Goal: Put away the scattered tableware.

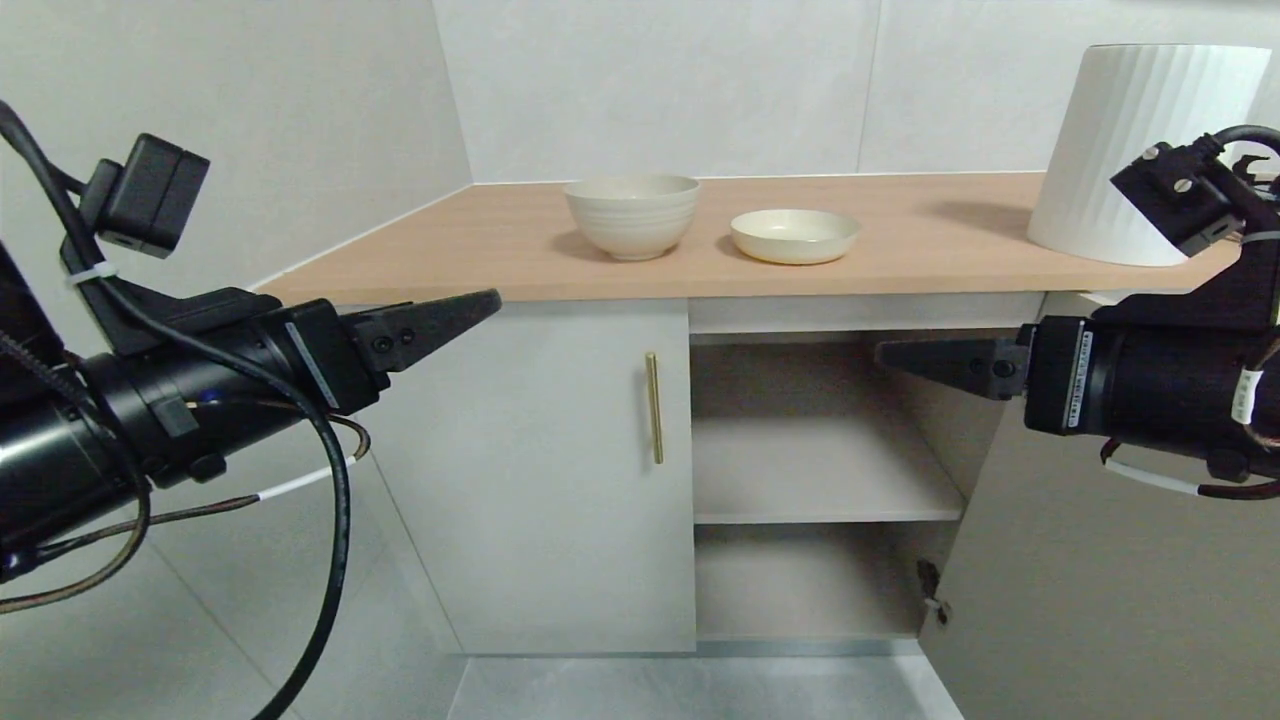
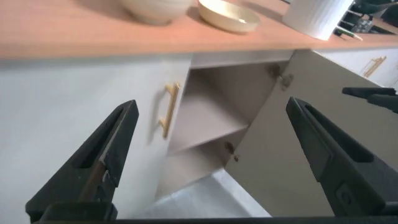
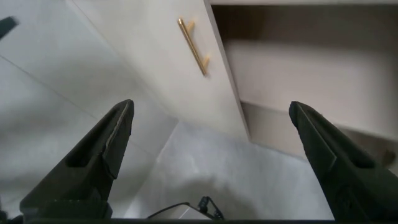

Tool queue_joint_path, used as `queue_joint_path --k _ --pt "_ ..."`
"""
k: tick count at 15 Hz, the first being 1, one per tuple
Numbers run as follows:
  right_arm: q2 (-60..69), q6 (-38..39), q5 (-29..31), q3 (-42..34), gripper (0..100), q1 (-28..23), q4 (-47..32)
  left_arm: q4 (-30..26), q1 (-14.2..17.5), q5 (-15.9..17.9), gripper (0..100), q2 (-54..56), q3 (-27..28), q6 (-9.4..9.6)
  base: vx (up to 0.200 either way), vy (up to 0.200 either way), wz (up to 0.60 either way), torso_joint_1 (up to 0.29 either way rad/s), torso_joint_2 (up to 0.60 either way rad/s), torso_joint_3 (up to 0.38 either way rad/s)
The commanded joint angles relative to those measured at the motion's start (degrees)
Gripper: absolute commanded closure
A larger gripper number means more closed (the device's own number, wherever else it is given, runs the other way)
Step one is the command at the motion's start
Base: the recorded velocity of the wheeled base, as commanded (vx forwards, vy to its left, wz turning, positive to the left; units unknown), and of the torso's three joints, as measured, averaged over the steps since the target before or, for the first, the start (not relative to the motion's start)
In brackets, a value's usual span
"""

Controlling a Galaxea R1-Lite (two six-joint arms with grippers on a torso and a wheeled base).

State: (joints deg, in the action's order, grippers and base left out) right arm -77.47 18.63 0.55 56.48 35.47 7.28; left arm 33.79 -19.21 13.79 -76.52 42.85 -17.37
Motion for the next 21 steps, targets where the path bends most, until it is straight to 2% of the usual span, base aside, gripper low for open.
queue_joint_path --k 1,4,7,14,18,21 --pt "1.0 0.0 0.2 -0.1 0 0.7 0.0 0.0 0.1 0.0 0 -0.1 0.1 -0.03 0.2 0.0 0.0 0.002 0.01 0.007" --pt "1.6 0.3 0.0 -0.3 0 0.8 0.1 0.1 0.1 0.1 0 -0.1 0.1 -0.03 0.2 0.0 0.0 0.002 0.0 0.002" --pt "5.7 0.2 -4.3 -2.2 0 1.0 0.2 0.2 0.1 0.1 0 1.5 0.1 -0.03 0.0 0.0 0.0 0.0 0.0 0.0" --pt "6.0 -2.3 -6.0 -3.9 0 0.9 0.6 0.2 0.0 0.3 0 2.7 0.4 -0.03 0.0 0.0 0.0 0.0 0.0 0.0" --pt "5.0 -2.3 -5.9 -3.9 0 0.8 0.9 0.3 -0.1 0.4 0 0.8 0.8 -0.03 0.0 0.0 0.0 0.073 -0.22 -0.258" --pt "4.4 -2.3 -5.9 -4.1 0 0.6 0.9 0.3 -0.2 1.0 0 -0.6 1.4 0.06 0.0 0.0 0.0 0.121 -0.53 -0.313"
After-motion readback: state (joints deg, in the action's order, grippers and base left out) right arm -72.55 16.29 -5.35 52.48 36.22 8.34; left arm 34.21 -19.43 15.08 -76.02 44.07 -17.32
